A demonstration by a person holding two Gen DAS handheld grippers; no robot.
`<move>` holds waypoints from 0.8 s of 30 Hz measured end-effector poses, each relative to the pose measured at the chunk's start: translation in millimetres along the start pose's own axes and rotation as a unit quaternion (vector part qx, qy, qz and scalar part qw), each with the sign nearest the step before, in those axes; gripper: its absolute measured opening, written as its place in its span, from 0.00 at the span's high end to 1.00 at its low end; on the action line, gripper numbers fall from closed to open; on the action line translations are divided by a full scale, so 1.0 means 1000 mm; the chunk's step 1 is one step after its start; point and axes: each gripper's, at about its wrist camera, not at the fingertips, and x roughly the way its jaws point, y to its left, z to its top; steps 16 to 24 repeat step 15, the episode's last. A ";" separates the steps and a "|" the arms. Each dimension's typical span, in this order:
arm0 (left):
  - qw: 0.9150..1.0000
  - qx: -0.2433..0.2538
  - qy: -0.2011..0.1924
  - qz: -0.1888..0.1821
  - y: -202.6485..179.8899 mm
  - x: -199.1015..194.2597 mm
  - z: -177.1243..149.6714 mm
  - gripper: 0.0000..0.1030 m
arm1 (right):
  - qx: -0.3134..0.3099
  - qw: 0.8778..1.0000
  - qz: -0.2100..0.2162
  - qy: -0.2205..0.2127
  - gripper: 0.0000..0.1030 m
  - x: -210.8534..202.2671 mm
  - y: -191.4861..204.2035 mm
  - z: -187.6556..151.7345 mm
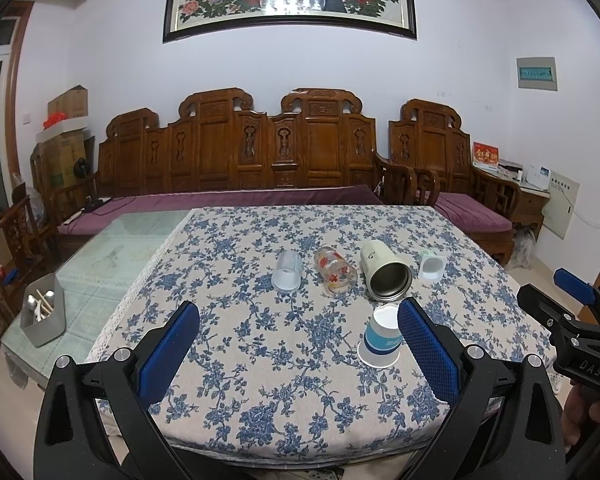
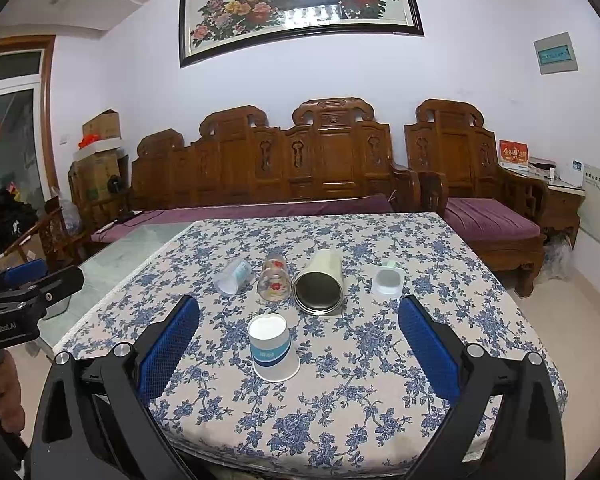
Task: Flip cup upside down
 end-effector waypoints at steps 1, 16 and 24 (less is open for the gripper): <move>1.000 0.001 0.000 0.000 0.000 0.000 0.000 0.08 | 0.000 1.000 0.000 0.000 0.03 0.000 0.000 0.000; 1.000 0.000 -0.001 -0.002 0.000 0.001 -0.001 0.08 | 0.001 1.000 0.000 -0.001 0.03 0.000 0.000 0.000; 1.000 0.000 -0.001 -0.002 0.000 0.001 -0.001 0.08 | 0.001 1.000 0.000 -0.001 0.03 0.000 0.000 0.000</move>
